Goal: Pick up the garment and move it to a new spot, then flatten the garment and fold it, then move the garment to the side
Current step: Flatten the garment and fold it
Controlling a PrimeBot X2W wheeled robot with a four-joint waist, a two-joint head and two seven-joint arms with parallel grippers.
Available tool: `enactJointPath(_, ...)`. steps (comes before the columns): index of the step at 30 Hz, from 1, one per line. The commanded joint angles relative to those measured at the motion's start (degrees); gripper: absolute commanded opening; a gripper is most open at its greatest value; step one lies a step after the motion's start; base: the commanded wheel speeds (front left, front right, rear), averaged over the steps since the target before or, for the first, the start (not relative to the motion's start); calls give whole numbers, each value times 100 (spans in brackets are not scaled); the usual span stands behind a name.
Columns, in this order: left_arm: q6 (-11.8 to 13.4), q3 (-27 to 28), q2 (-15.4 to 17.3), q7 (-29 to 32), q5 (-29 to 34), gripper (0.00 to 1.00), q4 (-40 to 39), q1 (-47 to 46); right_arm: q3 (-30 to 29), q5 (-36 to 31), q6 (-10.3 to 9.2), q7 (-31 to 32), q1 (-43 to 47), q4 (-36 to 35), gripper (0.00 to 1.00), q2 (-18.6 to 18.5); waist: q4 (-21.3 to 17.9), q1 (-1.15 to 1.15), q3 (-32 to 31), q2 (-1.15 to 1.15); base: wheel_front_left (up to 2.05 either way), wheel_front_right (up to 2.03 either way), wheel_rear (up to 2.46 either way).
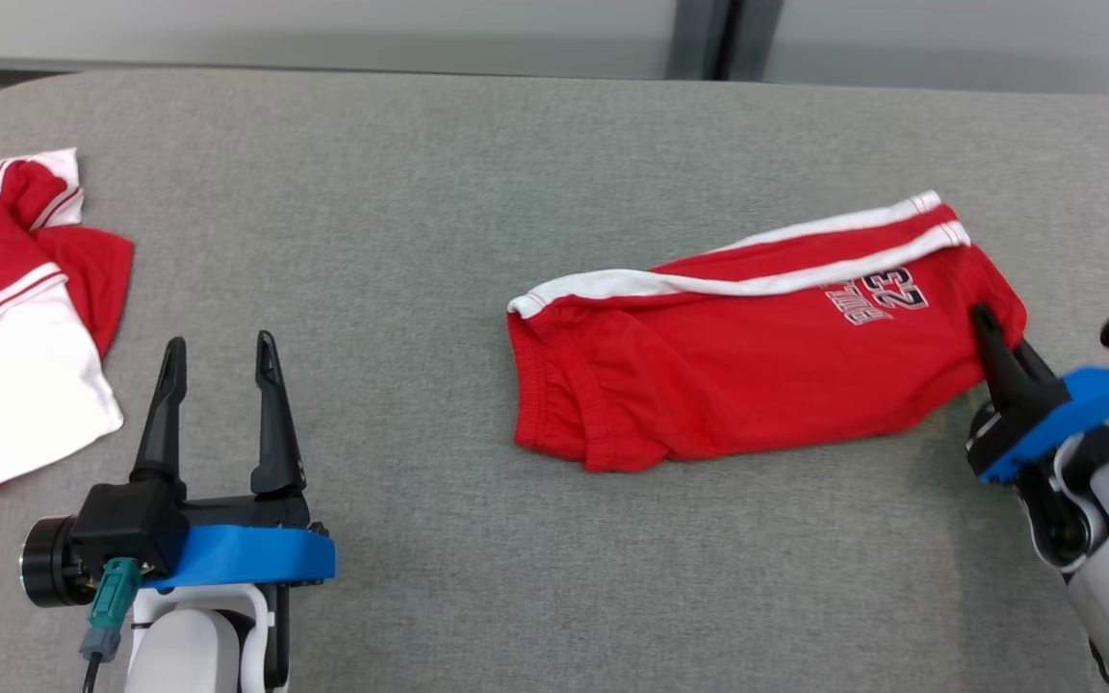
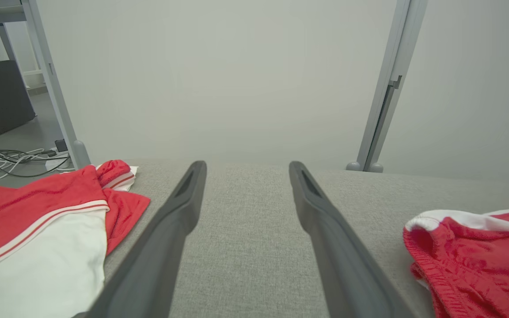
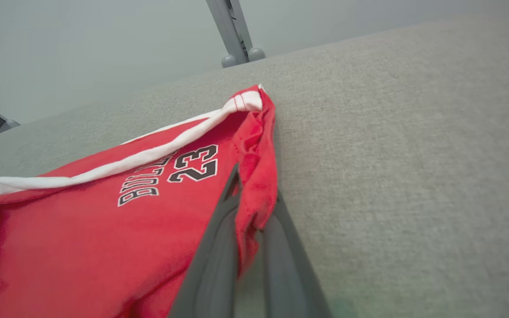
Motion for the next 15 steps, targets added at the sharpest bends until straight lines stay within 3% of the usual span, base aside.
enactJointPath(1,-25,59,-4,-16,66,100,-6,46,-91,119,1,-74,277,-104,0,-67,-155,0,-134,0,0,0,0)
enactJointPath(15,-104,338,-4,-16,159,100,-6,311,-1121,394,2,-193,1569,-511,0,-208,-514,0,-324,0,0,0,0)
